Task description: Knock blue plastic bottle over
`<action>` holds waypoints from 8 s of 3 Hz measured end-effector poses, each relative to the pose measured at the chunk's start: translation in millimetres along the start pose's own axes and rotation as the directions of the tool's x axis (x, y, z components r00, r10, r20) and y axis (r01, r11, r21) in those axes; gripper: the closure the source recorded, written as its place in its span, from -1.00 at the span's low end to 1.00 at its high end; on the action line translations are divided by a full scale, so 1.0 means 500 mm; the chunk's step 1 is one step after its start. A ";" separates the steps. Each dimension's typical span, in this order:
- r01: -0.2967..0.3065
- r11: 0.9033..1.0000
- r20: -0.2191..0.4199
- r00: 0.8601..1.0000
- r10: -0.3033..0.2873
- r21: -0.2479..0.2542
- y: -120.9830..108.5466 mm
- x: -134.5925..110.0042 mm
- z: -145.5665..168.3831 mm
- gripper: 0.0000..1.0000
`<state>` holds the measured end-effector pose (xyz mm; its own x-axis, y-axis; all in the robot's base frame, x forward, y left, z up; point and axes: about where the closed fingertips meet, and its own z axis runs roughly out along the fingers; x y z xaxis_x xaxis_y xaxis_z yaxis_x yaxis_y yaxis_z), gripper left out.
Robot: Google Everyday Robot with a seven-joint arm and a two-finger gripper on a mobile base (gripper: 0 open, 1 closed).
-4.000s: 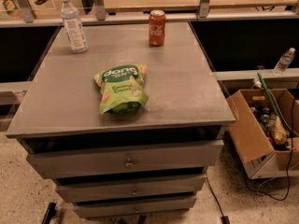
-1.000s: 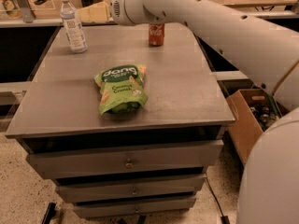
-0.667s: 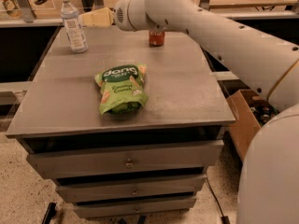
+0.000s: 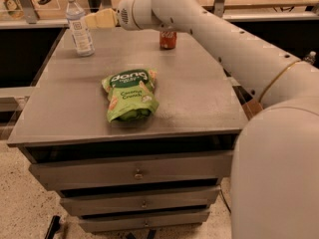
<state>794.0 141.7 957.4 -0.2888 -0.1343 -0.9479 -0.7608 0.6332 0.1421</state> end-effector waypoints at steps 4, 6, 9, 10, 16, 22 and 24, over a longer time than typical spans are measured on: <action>0.082 0.989 0.001 0.997 -0.083 -0.121 0.010 -0.034 0.103 -1.00; 0.115 0.979 0.000 0.993 -0.117 -0.167 0.030 -0.004 0.165 -1.00; 0.209 0.974 0.046 0.977 -0.206 -0.081 0.066 0.014 0.260 -1.00; 0.214 0.975 0.052 0.976 -0.211 -0.067 0.068 0.022 0.288 -1.00; 0.412 0.894 0.033 0.910 -0.413 -0.176 0.064 0.065 0.278 1.00; 0.437 0.880 0.028 0.898 -0.440 -0.184 0.066 0.065 0.272 1.00; 0.437 0.880 0.027 0.898 -0.440 -0.184 0.066 0.064 0.272 1.00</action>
Offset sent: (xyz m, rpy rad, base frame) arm 0.0460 0.0482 0.0043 -0.0367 -0.0477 0.1770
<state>838.7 262.0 893.1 0.0915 -0.3782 -0.9212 -0.9032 0.3581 -0.2367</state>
